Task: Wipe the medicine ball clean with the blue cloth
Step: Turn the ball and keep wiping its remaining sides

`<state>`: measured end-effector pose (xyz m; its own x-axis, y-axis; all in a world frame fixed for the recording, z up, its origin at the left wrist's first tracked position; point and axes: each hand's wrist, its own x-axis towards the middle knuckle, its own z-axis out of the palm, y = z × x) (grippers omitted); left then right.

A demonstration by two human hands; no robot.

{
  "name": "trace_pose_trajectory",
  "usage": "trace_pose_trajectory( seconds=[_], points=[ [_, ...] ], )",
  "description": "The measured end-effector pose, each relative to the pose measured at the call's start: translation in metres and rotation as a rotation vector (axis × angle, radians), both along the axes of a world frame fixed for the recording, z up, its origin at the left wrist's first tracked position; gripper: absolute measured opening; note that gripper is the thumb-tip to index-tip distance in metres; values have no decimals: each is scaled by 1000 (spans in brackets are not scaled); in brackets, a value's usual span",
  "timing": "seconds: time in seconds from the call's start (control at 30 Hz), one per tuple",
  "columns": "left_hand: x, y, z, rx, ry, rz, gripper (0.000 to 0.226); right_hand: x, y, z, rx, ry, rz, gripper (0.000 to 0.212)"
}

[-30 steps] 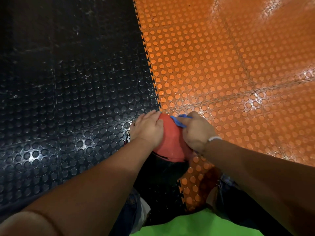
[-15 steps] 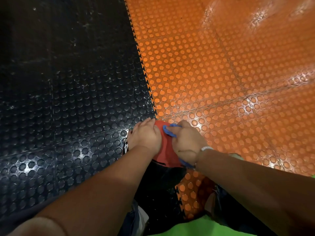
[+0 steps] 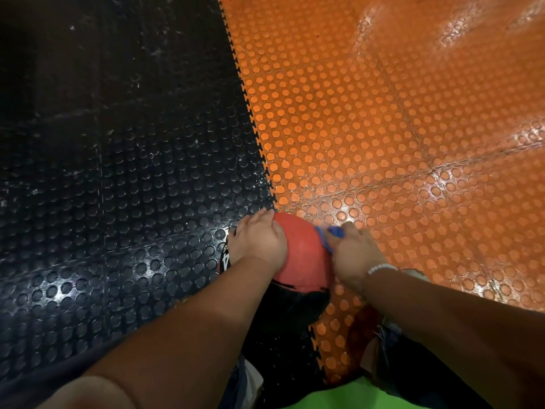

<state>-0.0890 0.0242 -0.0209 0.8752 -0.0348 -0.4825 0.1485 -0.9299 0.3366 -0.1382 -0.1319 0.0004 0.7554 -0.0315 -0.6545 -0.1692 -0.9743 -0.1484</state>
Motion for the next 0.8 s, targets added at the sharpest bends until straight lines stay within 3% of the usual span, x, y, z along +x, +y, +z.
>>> trace_pose_trajectory(
  seconds=[0.13,0.27,0.37,0.53,0.63,0.7,0.8],
  points=[
    [7,2,-1,-6,-9,51,46,-5,16,3,35,-2,-89,53],
    [13,13,-3,-76,24,227,44,-4,32,16,113,-167,81,56],
    [6,20,-6,-122,12,364,45,7,30,17,119,-189,106,53],
    [-26,19,5,-70,-105,30,60,36,39,15,96,-129,24,46],
    [-29,18,3,-66,-102,43,50,25,48,21,66,-302,179,54],
    [-25,16,2,-74,-113,60,59,17,39,19,93,-342,237,51],
    [-25,9,4,-60,-94,12,69,33,13,-3,90,-208,7,43]
  ],
)
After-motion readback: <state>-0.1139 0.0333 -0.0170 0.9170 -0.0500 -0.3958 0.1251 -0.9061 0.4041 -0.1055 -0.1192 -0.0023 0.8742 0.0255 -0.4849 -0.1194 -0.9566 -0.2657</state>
